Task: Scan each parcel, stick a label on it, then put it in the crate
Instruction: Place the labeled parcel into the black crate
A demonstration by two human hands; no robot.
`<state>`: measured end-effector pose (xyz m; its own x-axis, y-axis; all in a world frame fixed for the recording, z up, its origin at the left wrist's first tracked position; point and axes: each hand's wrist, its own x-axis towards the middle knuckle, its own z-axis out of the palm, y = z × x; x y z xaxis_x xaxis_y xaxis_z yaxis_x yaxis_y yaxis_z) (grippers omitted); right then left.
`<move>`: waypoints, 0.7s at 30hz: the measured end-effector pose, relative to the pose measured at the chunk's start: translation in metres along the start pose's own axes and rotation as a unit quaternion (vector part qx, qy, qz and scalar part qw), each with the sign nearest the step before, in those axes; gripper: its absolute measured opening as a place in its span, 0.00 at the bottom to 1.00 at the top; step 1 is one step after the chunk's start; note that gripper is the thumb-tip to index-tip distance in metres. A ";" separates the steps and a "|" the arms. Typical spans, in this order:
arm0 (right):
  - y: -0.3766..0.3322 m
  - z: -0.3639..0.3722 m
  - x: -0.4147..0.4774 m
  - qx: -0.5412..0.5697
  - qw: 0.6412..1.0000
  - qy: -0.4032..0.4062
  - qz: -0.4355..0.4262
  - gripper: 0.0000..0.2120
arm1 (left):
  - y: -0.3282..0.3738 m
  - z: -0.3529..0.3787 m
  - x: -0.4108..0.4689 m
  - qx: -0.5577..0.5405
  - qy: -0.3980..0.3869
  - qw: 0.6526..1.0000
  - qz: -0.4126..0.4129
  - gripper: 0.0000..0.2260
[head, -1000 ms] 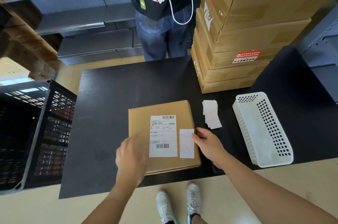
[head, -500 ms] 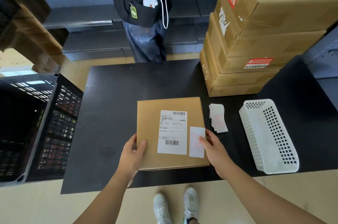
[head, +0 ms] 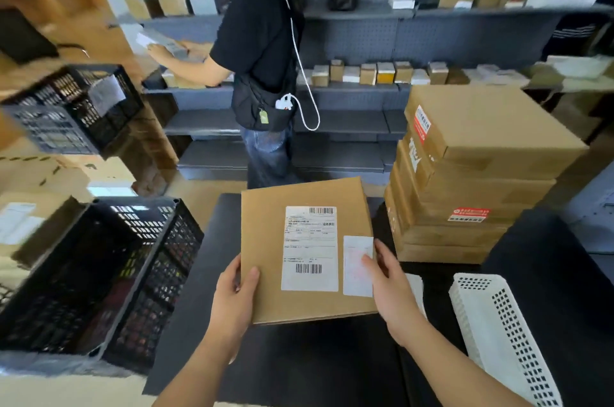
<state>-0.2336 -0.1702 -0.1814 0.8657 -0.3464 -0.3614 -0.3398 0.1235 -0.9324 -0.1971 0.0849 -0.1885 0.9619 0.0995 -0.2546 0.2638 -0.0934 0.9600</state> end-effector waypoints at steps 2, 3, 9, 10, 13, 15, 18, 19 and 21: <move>-0.020 0.023 0.000 0.000 0.998 -0.051 -0.028 0.21 | 0.018 -0.023 -0.011 -0.022 0.057 0.998 0.021 0.11; -0.030 0.038 0.001 -0.001 0.996 -0.081 -0.042 0.21 | 0.025 -0.036 -0.017 -0.033 0.089 0.995 0.030 0.11; -0.065 0.158 -0.024 -0.034 0.953 -0.284 -0.104 0.20 | 0.045 -0.145 -0.081 -0.081 0.280 0.955 0.064 0.14; -0.067 0.181 -0.032 -0.035 0.941 -0.317 -0.110 0.19 | 0.047 -0.164 -0.095 -0.088 0.307 0.945 0.069 0.14; -0.069 0.253 -0.068 -0.036 0.905 -0.406 -0.122 0.19 | 0.047 -0.224 -0.139 -0.116 0.391 0.911 0.069 0.12; -0.068 0.302 -0.099 -0.031 0.881 -0.457 -0.118 0.19 | 0.041 -0.267 -0.167 -0.123 0.435 0.890 0.065 0.16; -0.062 0.373 -0.145 -0.031 0.847 -0.519 -0.114 0.22 | 0.030 -0.328 -0.206 -0.136 0.492 0.857 0.076 0.19; -0.061 0.396 -0.161 -0.029 0.837 -0.535 -0.112 0.22 | 0.028 -0.348 -0.215 -0.140 0.509 0.845 0.084 0.17; -0.056 0.445 -0.193 -0.019 0.817 -0.567 -0.105 0.21 | 0.022 -0.391 -0.231 -0.144 0.541 0.822 0.099 0.15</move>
<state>-0.2178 0.3038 -0.0642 0.6830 0.7304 0.0078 -0.1333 0.1351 -0.9818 -0.4418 0.4473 -0.0632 0.3151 0.9490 0.0124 -0.0685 0.0097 0.9976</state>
